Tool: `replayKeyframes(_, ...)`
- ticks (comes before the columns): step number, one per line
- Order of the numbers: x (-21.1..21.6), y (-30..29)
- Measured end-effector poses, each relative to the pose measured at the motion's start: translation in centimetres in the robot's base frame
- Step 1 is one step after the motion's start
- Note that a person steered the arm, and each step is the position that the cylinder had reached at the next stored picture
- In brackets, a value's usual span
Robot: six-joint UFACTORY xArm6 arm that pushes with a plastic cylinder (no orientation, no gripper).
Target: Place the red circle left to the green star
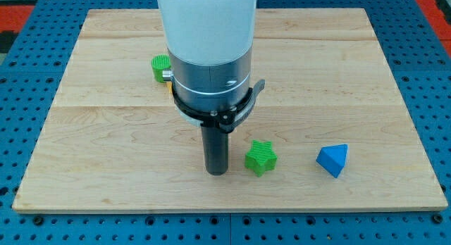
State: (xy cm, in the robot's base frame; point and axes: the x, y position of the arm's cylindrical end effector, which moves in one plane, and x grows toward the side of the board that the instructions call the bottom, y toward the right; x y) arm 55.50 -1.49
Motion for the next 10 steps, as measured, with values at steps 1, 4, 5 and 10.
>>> replayKeyframes(1, 0.0, 2.2)
replayKeyframes(4, 6.3, 3.3)
replayKeyframes(5, 3.2, -4.4)
replayKeyframes(10, -5.4, -0.3)
